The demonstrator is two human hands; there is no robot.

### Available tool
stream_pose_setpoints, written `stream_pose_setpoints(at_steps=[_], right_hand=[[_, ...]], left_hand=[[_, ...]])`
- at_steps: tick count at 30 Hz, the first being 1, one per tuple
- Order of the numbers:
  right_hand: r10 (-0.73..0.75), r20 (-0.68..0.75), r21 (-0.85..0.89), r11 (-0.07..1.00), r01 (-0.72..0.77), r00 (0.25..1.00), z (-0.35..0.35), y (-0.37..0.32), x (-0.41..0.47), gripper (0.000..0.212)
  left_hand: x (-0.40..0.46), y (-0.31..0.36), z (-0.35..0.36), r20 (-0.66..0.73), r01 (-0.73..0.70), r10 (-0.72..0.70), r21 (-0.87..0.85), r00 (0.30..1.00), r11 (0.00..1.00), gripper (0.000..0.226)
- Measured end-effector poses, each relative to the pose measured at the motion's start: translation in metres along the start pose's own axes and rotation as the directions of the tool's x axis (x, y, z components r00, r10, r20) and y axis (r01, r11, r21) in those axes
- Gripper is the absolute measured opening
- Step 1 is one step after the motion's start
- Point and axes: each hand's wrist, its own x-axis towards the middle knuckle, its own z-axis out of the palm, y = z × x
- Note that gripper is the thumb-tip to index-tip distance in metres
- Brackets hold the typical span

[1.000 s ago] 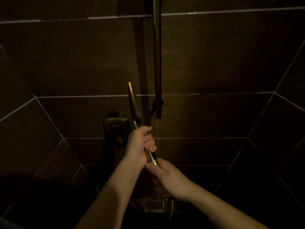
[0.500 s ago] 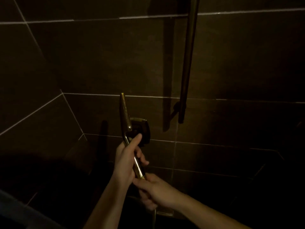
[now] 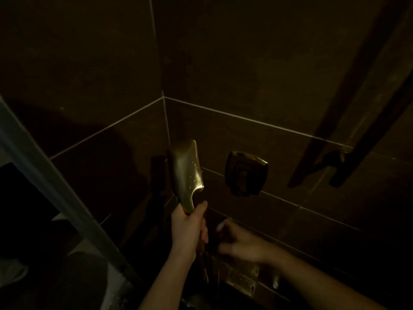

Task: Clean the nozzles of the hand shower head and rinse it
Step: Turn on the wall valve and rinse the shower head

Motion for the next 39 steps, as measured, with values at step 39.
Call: stream_pose_setpoints(at_steps=[39], right_hand=[[0.334,-0.568,0.133,0.939,-0.317,0.752,-0.106,0.037,0.179,0.04]], left_hand=[[0.074,0.009,-0.042,-0.133,-0.059,0.07,0.089,0.989,0.994,0.01]])
